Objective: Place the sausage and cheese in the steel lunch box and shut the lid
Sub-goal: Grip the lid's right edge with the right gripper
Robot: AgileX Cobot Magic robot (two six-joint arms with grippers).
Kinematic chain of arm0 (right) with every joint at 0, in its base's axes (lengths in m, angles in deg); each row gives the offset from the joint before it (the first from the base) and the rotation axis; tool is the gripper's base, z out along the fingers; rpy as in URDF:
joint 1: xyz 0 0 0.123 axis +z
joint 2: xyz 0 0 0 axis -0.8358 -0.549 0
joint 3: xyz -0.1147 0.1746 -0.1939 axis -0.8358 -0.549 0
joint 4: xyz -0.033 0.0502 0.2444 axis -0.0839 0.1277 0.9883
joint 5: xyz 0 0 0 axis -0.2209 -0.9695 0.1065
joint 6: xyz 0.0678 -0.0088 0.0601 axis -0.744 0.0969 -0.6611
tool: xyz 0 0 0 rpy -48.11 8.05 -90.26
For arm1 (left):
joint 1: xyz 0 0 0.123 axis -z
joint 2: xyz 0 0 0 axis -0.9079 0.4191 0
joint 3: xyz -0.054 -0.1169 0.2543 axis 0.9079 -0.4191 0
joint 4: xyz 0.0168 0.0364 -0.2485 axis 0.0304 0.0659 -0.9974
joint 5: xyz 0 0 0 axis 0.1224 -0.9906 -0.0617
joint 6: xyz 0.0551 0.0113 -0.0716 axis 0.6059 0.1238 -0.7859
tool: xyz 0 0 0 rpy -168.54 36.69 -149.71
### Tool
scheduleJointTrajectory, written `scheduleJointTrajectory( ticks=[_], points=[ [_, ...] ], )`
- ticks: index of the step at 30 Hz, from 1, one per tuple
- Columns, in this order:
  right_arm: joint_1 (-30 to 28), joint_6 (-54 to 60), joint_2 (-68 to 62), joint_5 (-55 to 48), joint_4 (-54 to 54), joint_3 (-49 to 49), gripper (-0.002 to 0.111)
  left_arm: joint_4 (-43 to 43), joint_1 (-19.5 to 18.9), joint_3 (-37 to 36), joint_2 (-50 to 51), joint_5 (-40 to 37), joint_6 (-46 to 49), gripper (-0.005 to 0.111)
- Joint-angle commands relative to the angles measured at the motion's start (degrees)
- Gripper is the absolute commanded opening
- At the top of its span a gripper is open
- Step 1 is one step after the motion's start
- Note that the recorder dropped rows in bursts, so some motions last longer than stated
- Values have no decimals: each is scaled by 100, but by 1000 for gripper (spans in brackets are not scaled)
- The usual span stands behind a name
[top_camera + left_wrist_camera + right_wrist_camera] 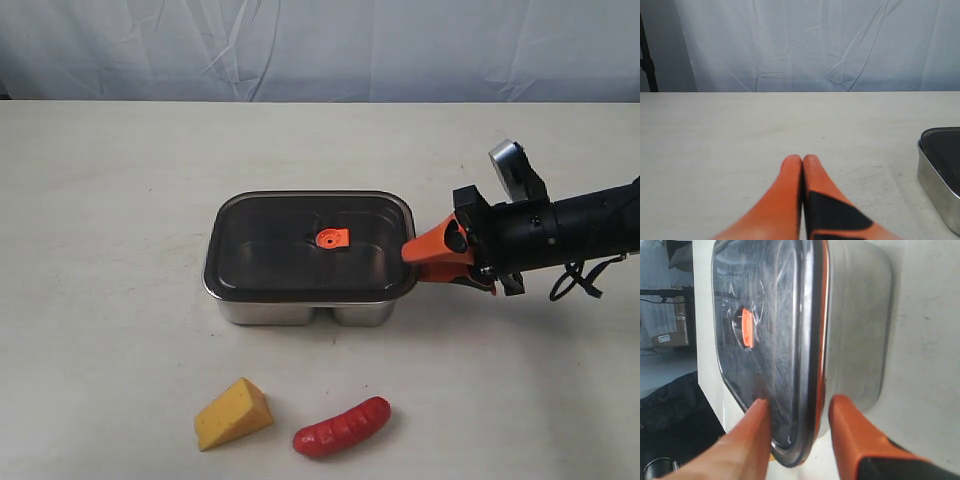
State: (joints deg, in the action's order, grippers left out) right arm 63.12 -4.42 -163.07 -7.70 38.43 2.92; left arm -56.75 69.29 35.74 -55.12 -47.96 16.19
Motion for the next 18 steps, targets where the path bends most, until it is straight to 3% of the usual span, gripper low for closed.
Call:
scheduleJointTrajectory(
  ticks=[1,4,18],
  points=[
    [2,70,-12,7,0,-12,21,13,-8,-26,-23,50,-5,0],
    [2,60,-12,7,-14,-12,15,13,-8,-26,-23,50,-5,0],
    [2,-80,-12,-15,-166,-12,15,13,-8,-26,-23,50,-5,0]
  ],
)
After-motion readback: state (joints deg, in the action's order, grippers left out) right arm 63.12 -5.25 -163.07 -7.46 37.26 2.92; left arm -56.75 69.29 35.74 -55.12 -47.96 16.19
